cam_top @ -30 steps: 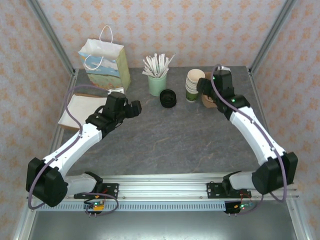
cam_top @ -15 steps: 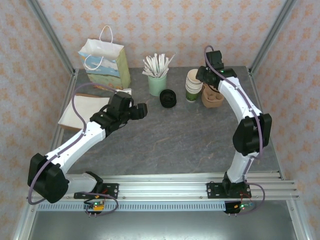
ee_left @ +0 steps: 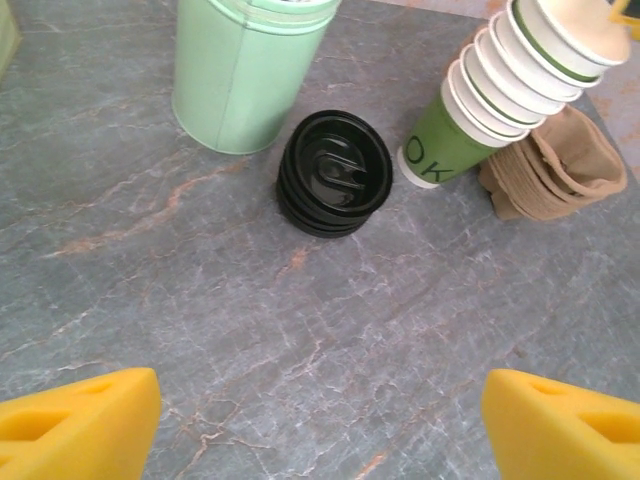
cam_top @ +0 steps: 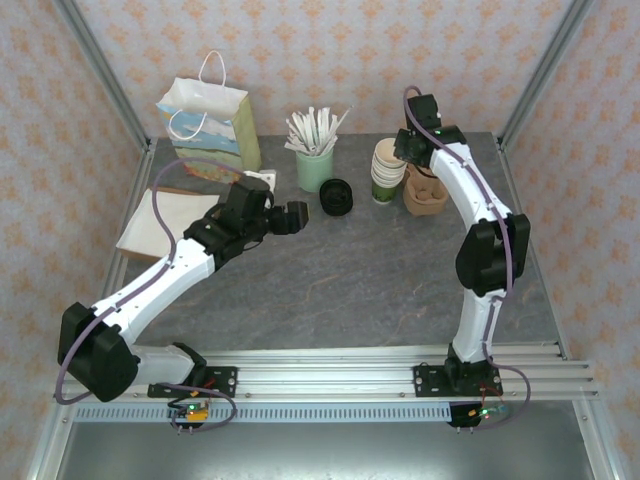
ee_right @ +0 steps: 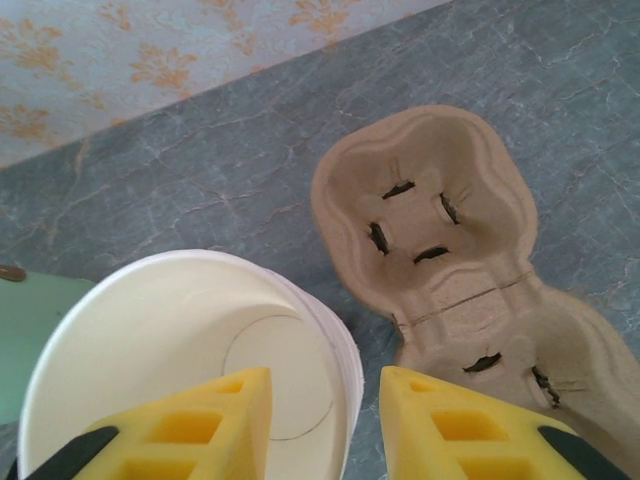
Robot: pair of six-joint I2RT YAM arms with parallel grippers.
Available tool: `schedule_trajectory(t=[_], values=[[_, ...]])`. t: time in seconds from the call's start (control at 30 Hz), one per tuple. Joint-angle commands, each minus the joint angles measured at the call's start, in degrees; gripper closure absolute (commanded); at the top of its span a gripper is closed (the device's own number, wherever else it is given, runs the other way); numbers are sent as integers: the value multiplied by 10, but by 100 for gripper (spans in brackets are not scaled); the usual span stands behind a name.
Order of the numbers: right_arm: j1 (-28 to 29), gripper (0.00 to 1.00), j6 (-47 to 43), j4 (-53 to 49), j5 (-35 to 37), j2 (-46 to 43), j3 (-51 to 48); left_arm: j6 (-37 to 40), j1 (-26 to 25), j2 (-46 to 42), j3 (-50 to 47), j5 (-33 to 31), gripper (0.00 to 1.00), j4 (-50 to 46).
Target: Pack the takeout coffee
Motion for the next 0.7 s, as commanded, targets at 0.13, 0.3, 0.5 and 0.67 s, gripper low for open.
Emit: schedule_trajectory(t=[0.13, 0.3, 0.5, 0.67], values=[[-6, 71, -12, -26, 10, 17, 28, 7, -13, -2, 24, 32, 16, 42], [-6, 77, -11, -28, 1, 27, 38, 7, -13, -2, 26, 25, 16, 37], [-6, 81, -13, -33, -5, 33, 48, 8, -13, -1, 24, 23, 16, 34], [-6, 84, -18, -43, -5, 37, 57, 10, -14, -1, 23, 19, 16, 31]])
